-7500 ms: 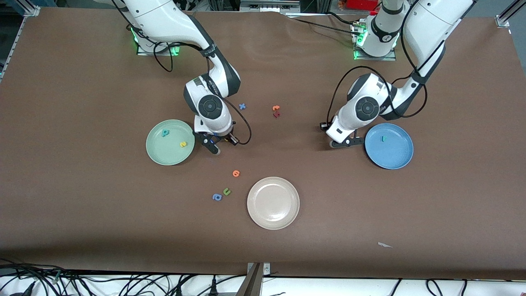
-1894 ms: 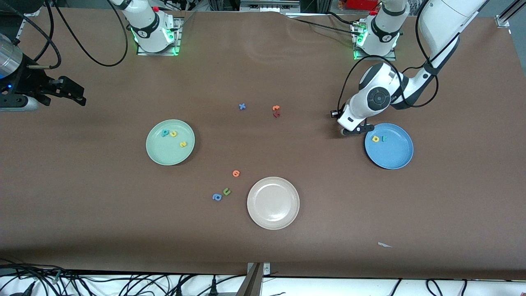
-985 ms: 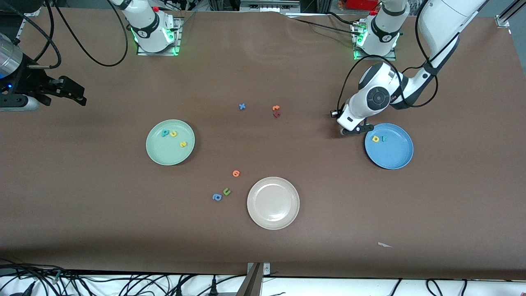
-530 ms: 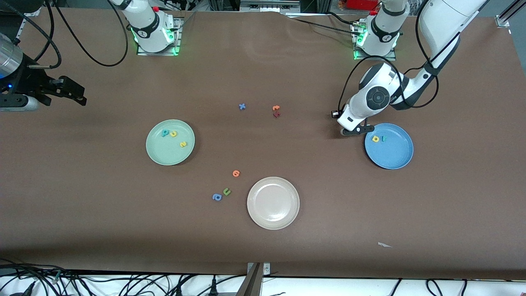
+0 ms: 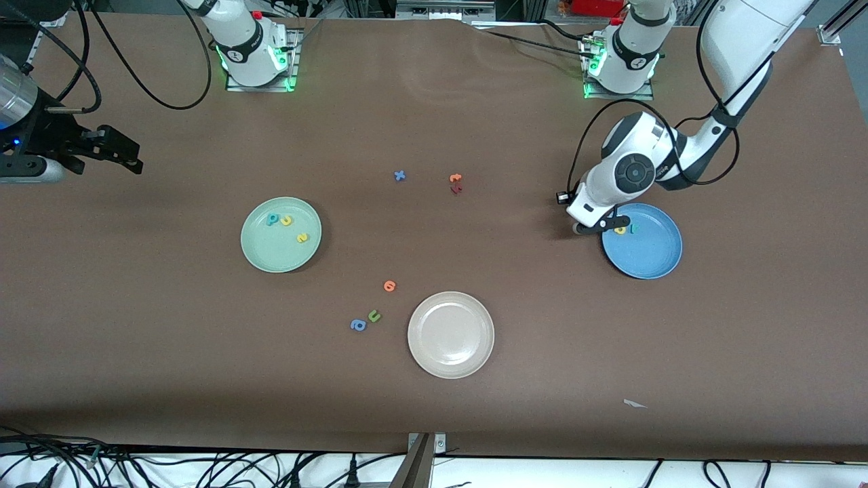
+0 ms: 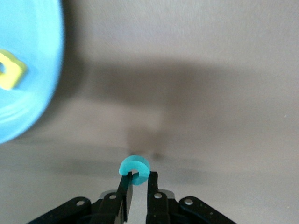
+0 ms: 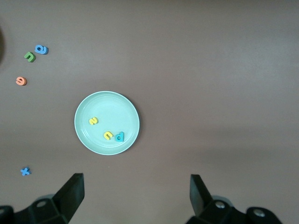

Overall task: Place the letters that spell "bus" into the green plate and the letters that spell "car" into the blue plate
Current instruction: 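Lower the teal c into the blue plate and open the left gripper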

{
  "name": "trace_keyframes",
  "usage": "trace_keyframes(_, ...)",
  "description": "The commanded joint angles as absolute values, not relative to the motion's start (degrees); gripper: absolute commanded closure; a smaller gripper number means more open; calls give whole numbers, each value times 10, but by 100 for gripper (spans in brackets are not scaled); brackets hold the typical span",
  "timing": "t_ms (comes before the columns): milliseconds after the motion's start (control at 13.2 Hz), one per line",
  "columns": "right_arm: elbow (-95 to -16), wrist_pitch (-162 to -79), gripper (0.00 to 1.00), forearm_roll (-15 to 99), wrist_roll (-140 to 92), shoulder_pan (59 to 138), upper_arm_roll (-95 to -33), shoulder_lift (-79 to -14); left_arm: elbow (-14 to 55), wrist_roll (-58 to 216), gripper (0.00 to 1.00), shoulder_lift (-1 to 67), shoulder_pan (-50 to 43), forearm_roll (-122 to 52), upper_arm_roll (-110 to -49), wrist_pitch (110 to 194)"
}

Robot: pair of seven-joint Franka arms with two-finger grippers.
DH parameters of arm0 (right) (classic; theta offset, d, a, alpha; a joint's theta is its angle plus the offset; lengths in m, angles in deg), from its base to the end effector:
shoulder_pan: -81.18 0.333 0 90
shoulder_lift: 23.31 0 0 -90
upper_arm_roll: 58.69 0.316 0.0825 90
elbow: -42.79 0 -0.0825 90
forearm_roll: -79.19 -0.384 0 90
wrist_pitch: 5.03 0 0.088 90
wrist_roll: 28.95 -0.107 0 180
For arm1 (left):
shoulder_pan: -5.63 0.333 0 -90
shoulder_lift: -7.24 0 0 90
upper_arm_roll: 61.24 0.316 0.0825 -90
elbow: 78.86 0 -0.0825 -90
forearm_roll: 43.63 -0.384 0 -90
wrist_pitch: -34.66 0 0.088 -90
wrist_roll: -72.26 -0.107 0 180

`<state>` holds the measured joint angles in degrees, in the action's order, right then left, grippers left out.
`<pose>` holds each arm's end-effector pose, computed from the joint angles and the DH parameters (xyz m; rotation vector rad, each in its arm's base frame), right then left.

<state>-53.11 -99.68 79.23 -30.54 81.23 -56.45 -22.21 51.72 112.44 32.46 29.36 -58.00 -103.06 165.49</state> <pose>0.5533 0.0222 0.5934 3.1400 0.0193 -0.0041 0.4680 -0.1659 0.1879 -3.0572 -0.2964 0.4995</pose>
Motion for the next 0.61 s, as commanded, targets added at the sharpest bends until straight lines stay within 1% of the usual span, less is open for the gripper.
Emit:
trace_keyframes(0, -518, -984, 0, 782, -305, 806, -561, -225, 452, 1132, 90, 327, 293, -563, -1047, 1568)
trace_keyframes(152, -518, -984, 0, 782, -304, 805, -561, -225, 406, 1123, 90, 327, 294, -559, -1047, 1506)
trace_keyframes(303, -518, -979, 0, 782, -305, 805, -561, -225, 370, 1071, 90, 328, 323, -559, -1047, 1461)
trace_keyframes(530, -518, -981, 0, 783, -305, 806, -561, -224, 333, 968, 89, 336, 381, -565, -1038, 1445)
